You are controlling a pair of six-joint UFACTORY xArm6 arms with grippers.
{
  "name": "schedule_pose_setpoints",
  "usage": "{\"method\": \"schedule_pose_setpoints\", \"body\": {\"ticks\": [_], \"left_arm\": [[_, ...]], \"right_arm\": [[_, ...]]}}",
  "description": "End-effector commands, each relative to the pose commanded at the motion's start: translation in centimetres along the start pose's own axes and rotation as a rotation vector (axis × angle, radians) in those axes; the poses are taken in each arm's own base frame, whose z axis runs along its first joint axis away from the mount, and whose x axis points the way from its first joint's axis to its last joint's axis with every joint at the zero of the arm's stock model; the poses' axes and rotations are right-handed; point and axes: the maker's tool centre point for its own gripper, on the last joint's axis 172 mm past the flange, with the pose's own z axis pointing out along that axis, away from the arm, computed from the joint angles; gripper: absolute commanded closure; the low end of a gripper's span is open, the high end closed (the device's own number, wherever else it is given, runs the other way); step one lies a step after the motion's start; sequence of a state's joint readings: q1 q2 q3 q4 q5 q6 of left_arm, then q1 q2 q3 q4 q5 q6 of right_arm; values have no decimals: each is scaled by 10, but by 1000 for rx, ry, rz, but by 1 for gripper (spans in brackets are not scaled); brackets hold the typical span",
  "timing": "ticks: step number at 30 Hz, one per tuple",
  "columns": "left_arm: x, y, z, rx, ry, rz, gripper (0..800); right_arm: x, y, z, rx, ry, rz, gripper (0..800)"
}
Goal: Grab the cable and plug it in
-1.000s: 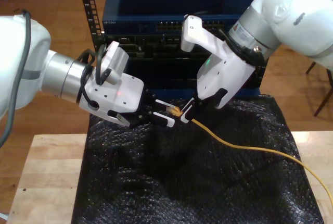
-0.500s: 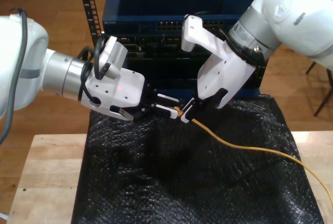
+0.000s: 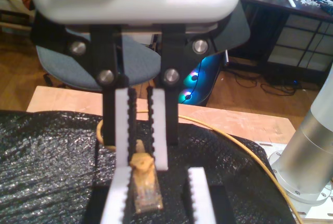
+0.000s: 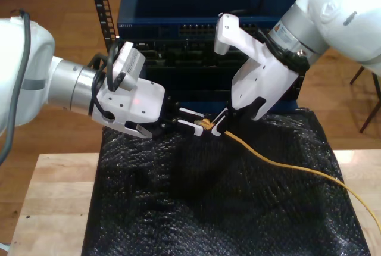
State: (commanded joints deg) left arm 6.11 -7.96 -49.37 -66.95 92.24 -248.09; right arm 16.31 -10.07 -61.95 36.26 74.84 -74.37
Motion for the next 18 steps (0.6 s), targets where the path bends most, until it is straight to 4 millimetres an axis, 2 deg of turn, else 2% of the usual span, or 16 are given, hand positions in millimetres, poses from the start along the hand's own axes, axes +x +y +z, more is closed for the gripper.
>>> {"method": "schedule_pose_setpoints", "body": {"ticks": [9,13,18], "left_arm": [[0,-1,0,3,-1,0,593],[-4,-3,0,4,0,-9,530],[-5,-3,0,-1,3,-15,530]], "right_arm": [[2,-1,1,5,8,2,792],[1,-1,0,4,8,3,792],[1,-1,0,3,9,2,792]]}}
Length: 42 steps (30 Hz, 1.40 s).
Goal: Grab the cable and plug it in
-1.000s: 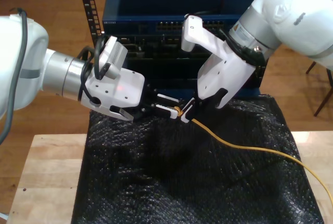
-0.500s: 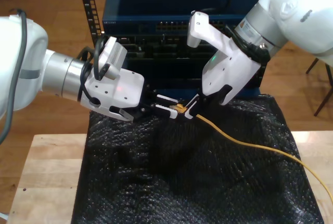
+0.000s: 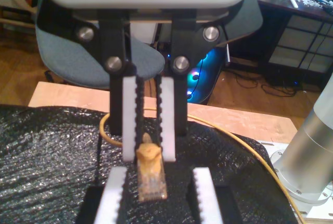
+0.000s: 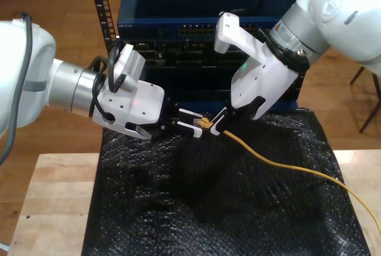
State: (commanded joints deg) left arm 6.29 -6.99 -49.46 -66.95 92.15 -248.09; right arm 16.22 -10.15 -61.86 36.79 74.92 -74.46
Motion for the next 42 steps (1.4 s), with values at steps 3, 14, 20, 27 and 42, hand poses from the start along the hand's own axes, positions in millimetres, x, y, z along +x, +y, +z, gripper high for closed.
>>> {"method": "schedule_pose_setpoints", "body": {"ticks": [3,14,20,27,42], "left_arm": [[1,0,0,0,2,1,532],[1,0,0,-1,2,-1,667],[0,0,0,1,2,-2,716],[0,0,0,1,4,-6,791],[0,-8,-11,31,33,-65,797]], "right_arm": [[0,0,-1,-1,1,-1,792],[0,-1,0,1,0,-1,792],[0,-1,0,1,0,-1,792],[1,-1,0,1,1,-1,759],[9,-6,-15,-28,18,-101,58]]}}
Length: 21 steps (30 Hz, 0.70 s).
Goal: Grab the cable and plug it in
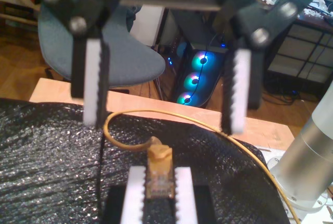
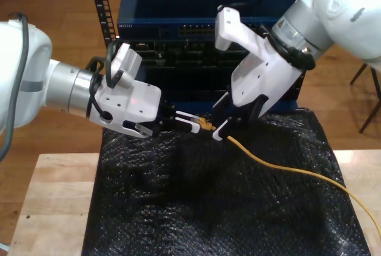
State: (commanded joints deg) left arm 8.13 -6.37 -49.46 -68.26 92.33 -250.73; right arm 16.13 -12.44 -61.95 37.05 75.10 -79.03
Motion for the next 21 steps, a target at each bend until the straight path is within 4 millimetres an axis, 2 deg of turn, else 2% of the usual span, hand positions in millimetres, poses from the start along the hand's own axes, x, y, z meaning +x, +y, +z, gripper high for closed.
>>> {"method": "schedule_pose_setpoints", "body": {"ticks": [4,10,21], "left_arm": [[2,-1,-1,-8,35,-20,795],[1,2,-7,-47,96,-109,795],[13,17,-18,-140,206,-228,795]], "right_arm": [[2,1,-2,-5,2,-8,9],[4,1,-4,-8,9,-73,2],[42,-19,-60,-142,48,-305,4]]}}
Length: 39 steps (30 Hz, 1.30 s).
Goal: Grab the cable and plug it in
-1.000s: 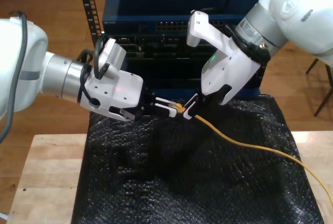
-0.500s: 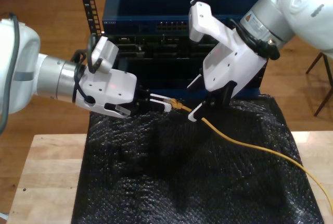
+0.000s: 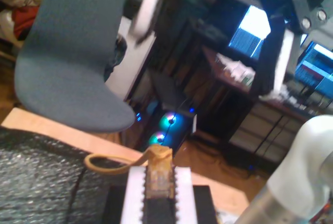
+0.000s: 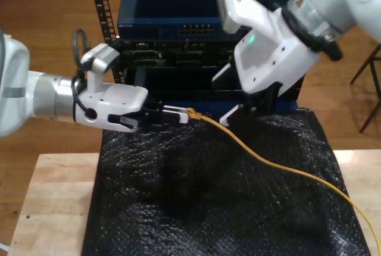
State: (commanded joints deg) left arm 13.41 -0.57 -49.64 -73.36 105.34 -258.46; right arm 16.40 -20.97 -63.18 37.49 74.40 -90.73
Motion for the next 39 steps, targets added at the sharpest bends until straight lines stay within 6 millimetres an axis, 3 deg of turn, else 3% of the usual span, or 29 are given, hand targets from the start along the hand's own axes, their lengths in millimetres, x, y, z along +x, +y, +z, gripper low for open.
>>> {"method": "schedule_pose_setpoints", "body": {"ticks": [11,16,23,30,39], "left_arm": [[10,11,-1,-92,95,-59,795],[21,16,0,-117,133,-76,795],[23,29,1,-172,149,-109,795],[29,31,-1,-214,207,-122,795],[40,48,-2,-285,264,-148,795]], "right_arm": [[25,-16,-22,-58,43,-139,6],[26,-11,-25,-149,71,-205,9],[33,-20,-7,-179,78,-277,8],[38,-17,-9,-284,69,-333,14],[36,-19,-1,-302,64,-360,48]]}}
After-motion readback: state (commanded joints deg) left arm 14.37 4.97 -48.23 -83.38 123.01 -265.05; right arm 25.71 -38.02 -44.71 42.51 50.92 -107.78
